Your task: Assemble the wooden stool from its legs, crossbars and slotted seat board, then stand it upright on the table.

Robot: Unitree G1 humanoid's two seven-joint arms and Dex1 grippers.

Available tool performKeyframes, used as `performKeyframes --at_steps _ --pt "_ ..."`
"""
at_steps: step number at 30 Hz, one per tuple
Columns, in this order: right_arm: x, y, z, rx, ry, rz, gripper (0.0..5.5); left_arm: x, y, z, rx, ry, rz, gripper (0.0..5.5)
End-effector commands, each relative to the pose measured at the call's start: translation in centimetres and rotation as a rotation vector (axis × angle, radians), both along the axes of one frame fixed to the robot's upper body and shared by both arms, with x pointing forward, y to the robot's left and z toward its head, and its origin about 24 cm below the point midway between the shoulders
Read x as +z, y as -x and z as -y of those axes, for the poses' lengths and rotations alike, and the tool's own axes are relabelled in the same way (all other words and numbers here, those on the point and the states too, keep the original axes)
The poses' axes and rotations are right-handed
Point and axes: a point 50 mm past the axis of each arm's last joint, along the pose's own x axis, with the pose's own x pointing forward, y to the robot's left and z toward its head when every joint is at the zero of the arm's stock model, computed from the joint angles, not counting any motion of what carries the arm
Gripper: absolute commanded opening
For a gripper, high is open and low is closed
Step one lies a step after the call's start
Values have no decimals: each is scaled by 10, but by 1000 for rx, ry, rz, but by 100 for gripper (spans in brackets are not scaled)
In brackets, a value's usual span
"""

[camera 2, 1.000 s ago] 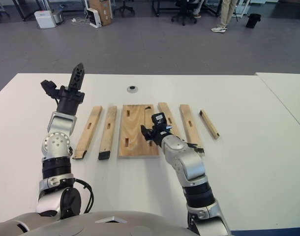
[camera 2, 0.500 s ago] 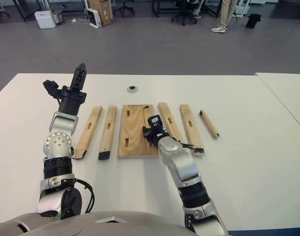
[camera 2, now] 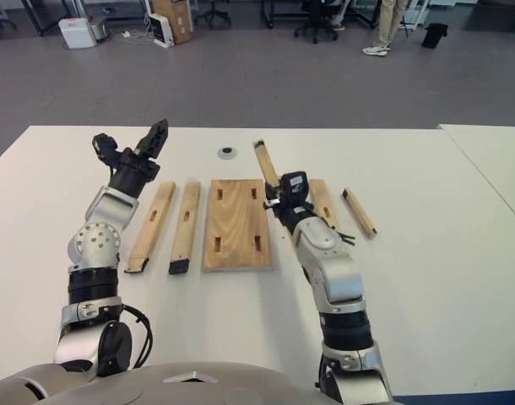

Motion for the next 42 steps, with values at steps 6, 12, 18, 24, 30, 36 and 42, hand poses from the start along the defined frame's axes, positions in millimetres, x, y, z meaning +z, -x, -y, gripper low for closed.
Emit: performKeyframes --at_steps 6,12,18,24,30,36,42 --pt "12 16 -26 207 -11 133 131 24 9 40 -350 100 -37 393" --pt "20 16 -26 214 -23 202 131 12 5 38 -325 41 -104 393" --pt "22 19 -33 237 -44 233 131 6 10 46 -385 40 -142 393" --pt "24 21 -35 229 -70 260 131 3 18 54 -472 21 -152 393" --pt "24 22 -37 234 -79 273 131 -10 19 59 -456 9 -185 288" --pt "21 24 -42 272 -73 260 131 -8 19 63 -464 32 -170 189" --pt "20 24 -41 270 -68 255 131 -10 19 63 -472 29 -165 80"
